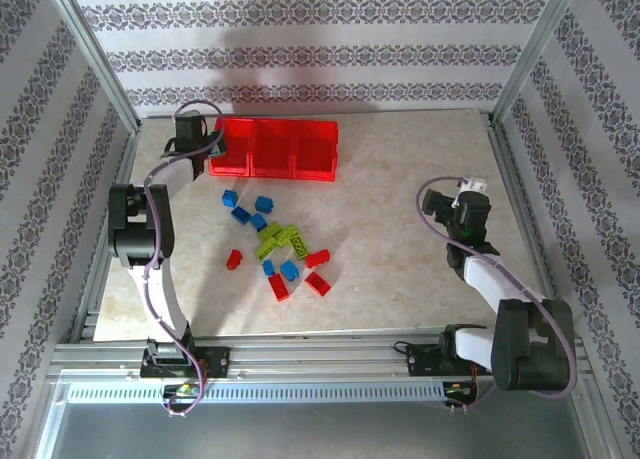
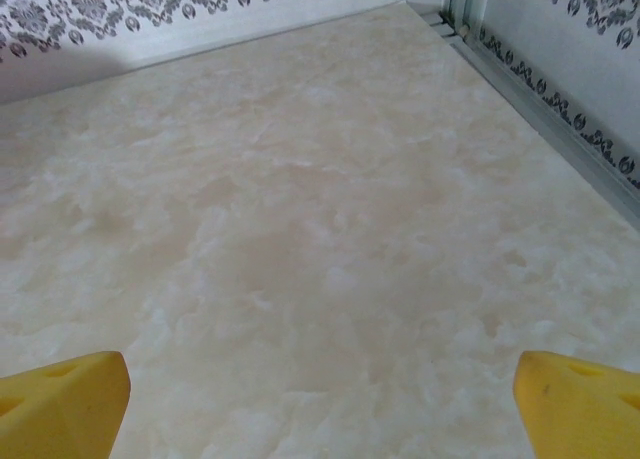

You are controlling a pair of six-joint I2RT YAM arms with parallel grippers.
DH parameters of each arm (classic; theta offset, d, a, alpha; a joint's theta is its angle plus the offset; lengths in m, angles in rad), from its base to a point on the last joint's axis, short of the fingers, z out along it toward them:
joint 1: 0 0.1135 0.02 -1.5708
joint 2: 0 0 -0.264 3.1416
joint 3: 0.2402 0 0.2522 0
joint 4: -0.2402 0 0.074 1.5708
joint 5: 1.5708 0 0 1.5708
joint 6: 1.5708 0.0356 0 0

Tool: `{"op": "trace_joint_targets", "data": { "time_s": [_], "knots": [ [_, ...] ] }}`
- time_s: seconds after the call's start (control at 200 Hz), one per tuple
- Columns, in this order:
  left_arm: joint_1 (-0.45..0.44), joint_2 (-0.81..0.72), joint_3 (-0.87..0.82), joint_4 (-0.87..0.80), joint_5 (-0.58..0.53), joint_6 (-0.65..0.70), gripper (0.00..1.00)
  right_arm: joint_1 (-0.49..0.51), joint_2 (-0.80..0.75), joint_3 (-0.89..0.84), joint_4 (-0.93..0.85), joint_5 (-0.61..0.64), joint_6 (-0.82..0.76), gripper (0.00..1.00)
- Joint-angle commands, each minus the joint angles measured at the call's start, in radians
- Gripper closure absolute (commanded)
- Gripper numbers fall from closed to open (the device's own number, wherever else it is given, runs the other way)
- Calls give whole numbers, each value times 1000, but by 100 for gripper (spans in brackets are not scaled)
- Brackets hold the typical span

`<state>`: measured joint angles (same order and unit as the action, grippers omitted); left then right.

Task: Sort the legos into containers by color
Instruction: Move the container to the top-center of the table.

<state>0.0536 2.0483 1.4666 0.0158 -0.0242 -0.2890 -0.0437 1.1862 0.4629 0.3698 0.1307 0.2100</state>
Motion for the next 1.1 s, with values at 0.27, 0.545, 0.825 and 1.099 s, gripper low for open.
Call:
{"op": "trace_joint_targets", "data": {
  "time_s": [0.27,0.545,0.825,1.099],
  "knots": [
    [-4,82,74,-94,51,51,58,-2,-119,31,-69,2,29,2],
    [-20,32,18,-106,97,91,79,4,-134,39,-102,33,65,2],
    [-55,-36,-56,-122,114,128,94,8,-164,18,-109,45,82,2],
    [-111,-99,-118,-151,119,176,100,11,-248,-22,-127,61,95,2]
  ]
}}
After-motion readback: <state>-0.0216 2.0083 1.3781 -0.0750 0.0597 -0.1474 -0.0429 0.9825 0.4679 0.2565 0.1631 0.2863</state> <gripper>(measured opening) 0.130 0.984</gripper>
